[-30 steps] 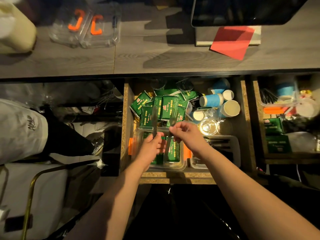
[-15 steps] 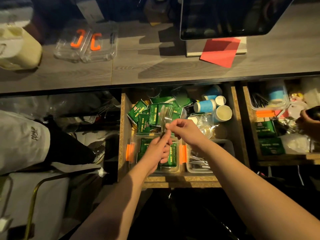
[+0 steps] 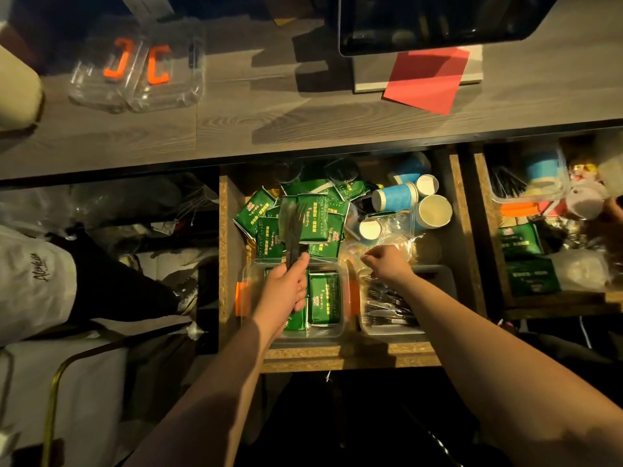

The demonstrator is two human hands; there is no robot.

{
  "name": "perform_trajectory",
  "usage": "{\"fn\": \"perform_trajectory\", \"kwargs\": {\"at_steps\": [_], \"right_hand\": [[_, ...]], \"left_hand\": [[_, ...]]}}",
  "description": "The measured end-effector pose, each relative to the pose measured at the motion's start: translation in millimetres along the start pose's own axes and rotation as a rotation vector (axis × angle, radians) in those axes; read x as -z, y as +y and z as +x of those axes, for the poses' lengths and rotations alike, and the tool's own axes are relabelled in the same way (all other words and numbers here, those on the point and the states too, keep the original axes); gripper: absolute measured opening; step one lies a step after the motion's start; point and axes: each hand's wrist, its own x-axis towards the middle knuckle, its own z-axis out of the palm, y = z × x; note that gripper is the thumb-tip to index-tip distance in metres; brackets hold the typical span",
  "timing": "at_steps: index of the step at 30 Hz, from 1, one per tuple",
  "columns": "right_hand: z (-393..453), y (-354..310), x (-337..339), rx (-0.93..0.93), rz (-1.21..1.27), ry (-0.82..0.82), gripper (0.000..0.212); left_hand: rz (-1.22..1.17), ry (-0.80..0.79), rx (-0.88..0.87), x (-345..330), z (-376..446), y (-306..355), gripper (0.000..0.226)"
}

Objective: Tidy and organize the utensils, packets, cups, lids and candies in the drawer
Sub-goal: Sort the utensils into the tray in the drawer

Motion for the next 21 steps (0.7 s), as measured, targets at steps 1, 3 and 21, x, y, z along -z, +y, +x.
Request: {"fn": "perform_trajectory", "kwargs": {"at_steps": [1,3,21], "right_hand": [[3.1,0.2,-2.4,0.017,-0.046,-0.013,0.024],[10.7,0.9,-7.9,0.055,-0.137,-0.032,0.022],[56.1,6.7,-41.9,0.111,-0.446,-0.098,0.014]], "left_hand": [[-0.001,-0.004,0.006,-0.6,3.1,-0.3,0.034],[-0.004,-0.010,0.017,-1.8,9.9,-0.8,0.034],[-0.001,-0.001,0.046,6.7,51.0,-15.5,0.027]]}}
